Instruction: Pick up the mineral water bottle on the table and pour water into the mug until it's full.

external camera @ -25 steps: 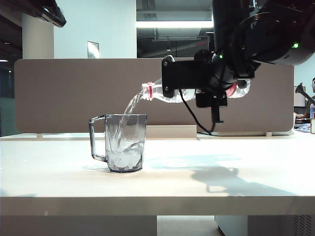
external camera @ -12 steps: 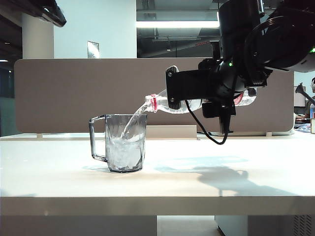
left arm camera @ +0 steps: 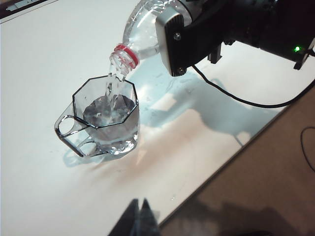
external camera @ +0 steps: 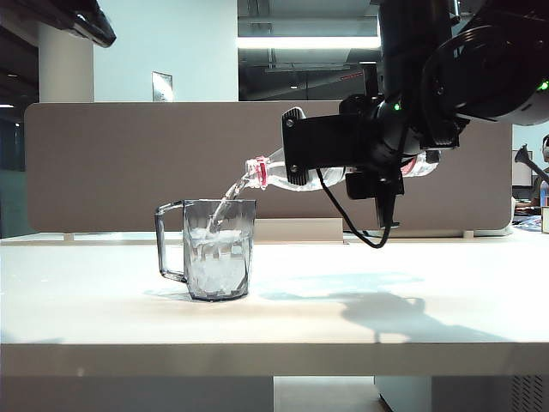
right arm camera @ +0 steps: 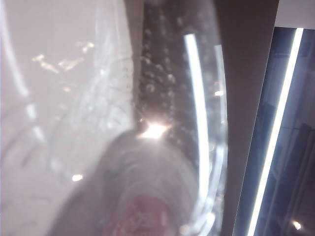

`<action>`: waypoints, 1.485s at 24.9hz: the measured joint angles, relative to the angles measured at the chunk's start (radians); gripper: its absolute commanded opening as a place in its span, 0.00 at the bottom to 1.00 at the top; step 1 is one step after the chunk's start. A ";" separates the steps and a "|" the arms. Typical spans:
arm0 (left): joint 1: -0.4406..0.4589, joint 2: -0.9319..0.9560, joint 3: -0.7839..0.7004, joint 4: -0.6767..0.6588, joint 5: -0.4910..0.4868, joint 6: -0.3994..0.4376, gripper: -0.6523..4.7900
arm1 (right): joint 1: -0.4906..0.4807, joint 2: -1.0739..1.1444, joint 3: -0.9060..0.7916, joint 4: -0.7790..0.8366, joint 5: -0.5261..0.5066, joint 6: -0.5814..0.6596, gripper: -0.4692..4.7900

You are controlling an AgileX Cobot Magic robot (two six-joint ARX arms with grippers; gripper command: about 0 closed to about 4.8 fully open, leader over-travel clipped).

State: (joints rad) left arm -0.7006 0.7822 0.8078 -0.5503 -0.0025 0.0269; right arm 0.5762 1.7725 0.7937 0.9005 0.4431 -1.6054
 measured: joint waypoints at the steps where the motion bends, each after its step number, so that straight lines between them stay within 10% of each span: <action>1: 0.000 0.000 0.000 0.000 0.000 0.000 0.11 | 0.000 0.000 0.000 0.000 0.000 0.000 0.48; 37: 0.000 0.000 0.000 0.000 0.000 0.000 0.11 | 0.002 -0.003 0.028 0.018 -0.024 -0.053 0.48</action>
State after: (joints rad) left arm -0.7006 0.7822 0.8078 -0.5503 -0.0025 0.0269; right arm 0.5777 1.7699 0.8219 0.9180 0.4194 -1.6585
